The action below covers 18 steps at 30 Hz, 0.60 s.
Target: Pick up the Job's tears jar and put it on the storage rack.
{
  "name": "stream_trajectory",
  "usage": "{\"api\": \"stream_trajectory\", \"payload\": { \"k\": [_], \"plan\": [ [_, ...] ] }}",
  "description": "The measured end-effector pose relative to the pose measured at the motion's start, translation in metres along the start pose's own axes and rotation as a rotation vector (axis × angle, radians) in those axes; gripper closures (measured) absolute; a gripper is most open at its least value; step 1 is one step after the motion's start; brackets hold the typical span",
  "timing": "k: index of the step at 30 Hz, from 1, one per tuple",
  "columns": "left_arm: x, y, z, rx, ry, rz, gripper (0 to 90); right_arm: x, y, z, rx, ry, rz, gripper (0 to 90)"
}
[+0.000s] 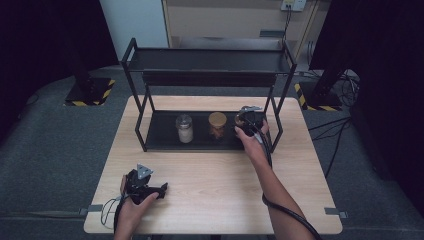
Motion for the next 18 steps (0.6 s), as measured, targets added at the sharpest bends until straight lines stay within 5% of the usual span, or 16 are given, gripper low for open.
{"api": "stream_trajectory", "payload": {
  "k": [18],
  "plan": [
    [0.0, 0.0, 0.0, 0.0, 0.0, 0.0, 0.0, 0.0016, -0.0093, -0.0021, 0.005, -0.011, 0.005, 25.6]
  ]
}}
Point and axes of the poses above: each handheld gripper's, and its own axes: y roughly backward along the jaws, z roughly out of its top, x roughly to its left, the point moved 1 cm from there along -y, roughly forward along the jaws, and after that the axes turned 5 degrees about y, right-handed, at the moved point
